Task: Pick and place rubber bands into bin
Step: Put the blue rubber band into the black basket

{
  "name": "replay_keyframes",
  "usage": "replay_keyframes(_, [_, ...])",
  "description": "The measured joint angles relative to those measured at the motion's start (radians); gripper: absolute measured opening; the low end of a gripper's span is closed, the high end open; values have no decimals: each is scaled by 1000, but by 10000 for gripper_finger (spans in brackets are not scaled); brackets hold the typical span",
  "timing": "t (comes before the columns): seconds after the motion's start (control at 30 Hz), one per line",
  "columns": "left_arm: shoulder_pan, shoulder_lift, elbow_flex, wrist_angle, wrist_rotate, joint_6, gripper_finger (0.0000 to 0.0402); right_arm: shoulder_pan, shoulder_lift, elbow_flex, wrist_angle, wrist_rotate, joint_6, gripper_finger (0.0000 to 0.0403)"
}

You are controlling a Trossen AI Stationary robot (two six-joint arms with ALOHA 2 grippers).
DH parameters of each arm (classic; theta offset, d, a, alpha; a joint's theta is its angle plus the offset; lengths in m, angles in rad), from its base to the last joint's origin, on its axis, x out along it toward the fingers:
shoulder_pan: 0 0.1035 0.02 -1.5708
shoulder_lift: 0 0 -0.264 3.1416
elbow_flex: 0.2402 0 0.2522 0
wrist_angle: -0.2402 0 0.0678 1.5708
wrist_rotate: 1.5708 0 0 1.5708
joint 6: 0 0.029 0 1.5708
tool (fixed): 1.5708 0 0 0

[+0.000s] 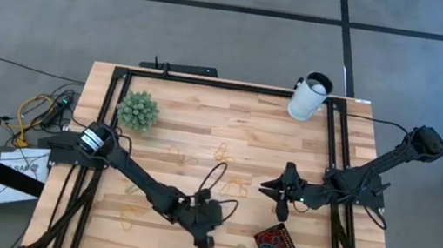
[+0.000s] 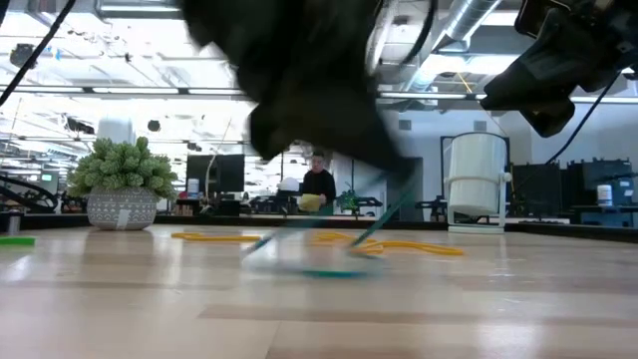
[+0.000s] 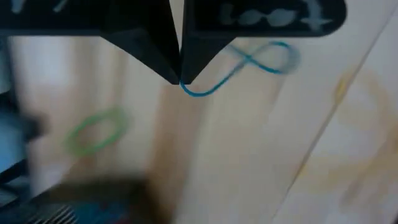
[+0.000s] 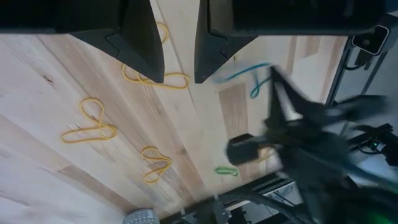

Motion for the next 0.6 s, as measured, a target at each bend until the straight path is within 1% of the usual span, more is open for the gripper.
replay_keyframes(0.13, [0,0,111,98,8,173,0,0,0,0,0,0,0,83])
replay_keyframes(0.23, [1,-2,177,181,73,291,0,0,0,0,1,1,0,83])
replay_keyframes(0.33, [4,-2,214,257,141,380,0,-5,0,0,1,1,0,83])
replay_keyframes(0.47, [8,-2,215,360,143,435,0,-19,0,0,7,2,0,83])
replay_keyframes(0.6, [22,32,216,452,136,437,0,-37,0,0,8,2,0,83])
